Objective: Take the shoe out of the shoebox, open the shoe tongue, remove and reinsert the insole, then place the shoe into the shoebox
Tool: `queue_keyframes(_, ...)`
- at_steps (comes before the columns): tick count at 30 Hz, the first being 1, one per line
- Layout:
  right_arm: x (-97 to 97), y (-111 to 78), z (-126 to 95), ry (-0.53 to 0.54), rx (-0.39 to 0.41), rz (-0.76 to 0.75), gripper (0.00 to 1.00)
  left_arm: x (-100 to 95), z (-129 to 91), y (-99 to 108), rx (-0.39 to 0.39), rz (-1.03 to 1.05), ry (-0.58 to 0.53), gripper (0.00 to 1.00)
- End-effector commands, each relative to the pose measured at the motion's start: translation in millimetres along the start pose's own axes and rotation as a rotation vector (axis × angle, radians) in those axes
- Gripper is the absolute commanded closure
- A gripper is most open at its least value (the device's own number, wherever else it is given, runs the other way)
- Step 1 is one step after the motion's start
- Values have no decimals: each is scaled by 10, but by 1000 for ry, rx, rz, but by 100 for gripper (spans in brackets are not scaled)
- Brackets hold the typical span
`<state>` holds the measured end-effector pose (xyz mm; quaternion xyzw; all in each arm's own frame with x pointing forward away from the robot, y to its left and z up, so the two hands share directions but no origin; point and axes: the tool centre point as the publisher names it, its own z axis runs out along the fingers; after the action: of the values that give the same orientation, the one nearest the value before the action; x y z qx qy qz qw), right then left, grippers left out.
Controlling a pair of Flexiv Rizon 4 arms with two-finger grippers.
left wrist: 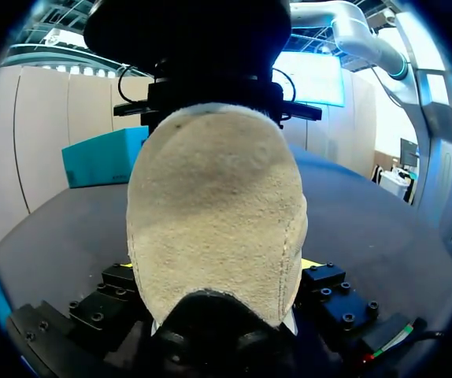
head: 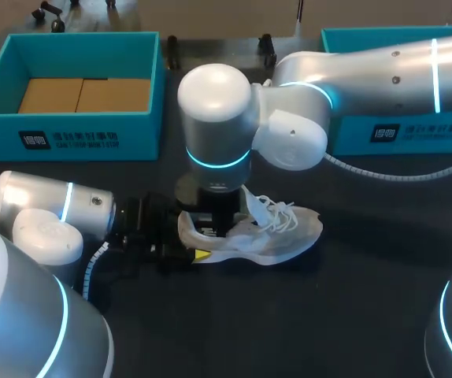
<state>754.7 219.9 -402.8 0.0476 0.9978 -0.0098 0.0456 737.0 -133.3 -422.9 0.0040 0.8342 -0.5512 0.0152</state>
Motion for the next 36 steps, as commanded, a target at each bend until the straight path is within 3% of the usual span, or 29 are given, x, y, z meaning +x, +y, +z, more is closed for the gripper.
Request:
queue_keyframes(1, 108, 27, 179, 14, 7, 2, 55, 9, 2, -21, -5, 3, -1, 100)
queue_keyframes(10, 212, 40, 308, 44, 10, 18, 61, 9, 2, -21, -5, 3, -1, 100)
queue_keyframes(17, 318, 49, 368, 73, 19, 30, 100, 9, 2, -21, -5, 3, -1, 100)
queue_keyframes(22, 375, -17, 285, 77, 35, 44, 100, 9, 2, -21, -5, 3, -1, 100)
queue_keyframes(36, 289, -235, -257, 8, 79, 50, 100, 9, 2, -21, -5, 3, -1, 100)
